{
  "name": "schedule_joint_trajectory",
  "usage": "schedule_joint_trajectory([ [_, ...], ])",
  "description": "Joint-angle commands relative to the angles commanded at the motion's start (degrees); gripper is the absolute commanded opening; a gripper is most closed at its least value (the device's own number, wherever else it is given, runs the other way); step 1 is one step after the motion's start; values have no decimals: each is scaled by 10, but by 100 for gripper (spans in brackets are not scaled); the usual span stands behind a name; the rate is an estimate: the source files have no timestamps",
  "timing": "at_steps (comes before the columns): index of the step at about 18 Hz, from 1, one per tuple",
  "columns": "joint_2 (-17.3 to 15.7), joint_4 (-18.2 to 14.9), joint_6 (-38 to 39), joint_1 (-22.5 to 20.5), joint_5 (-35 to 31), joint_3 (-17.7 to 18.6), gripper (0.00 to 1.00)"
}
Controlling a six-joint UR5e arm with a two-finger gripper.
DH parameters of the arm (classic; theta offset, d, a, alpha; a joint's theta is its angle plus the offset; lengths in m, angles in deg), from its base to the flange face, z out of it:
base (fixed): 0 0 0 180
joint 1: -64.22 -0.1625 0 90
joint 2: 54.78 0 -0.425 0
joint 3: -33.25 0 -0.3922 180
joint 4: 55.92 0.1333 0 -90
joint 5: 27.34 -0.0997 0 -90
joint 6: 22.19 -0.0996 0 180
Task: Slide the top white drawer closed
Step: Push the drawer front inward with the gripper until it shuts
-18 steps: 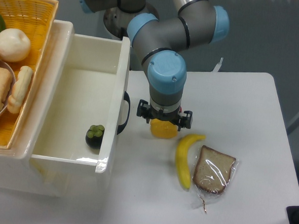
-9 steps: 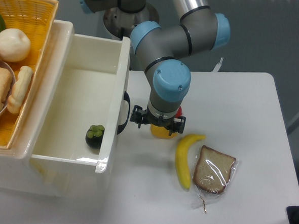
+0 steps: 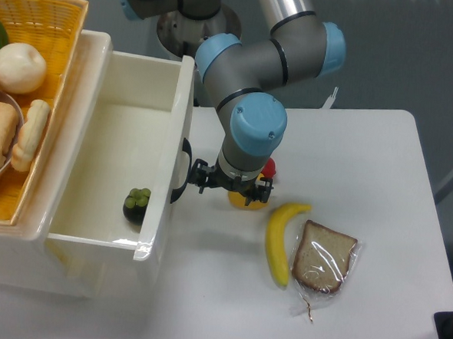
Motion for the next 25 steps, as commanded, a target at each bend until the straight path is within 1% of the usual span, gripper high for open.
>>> schedule_joint_trajectory([
  [6,-1,1,4,21,5,-1,100],
  [15,-1,5,5,75,4,-1,100],
  [25,0,6,4,98,4,1,100],
])
